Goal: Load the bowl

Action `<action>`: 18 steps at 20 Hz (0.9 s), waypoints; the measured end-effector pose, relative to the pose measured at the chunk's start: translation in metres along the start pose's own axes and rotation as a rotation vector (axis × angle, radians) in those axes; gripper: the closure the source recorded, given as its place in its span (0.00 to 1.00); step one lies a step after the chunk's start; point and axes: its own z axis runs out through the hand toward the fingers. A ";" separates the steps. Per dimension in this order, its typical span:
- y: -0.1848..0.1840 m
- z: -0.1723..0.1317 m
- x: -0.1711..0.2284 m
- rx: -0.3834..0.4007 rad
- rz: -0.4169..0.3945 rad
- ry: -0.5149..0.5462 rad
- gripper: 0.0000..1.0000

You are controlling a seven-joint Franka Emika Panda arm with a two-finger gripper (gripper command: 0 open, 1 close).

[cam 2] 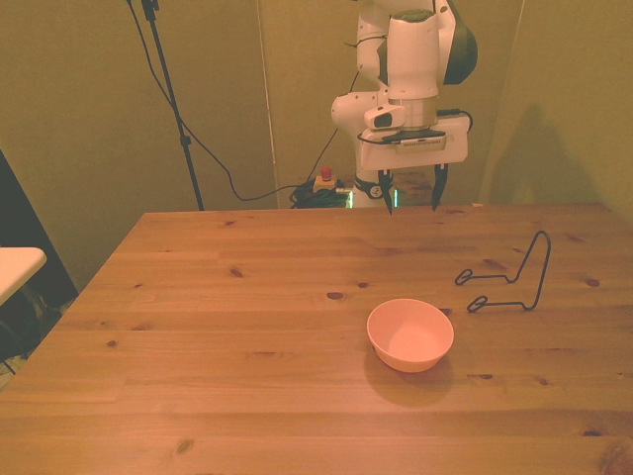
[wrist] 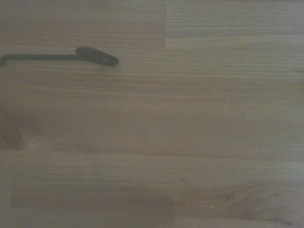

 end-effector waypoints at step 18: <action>-0.118 -0.019 0.133 0.043 0.102 0.188 0.00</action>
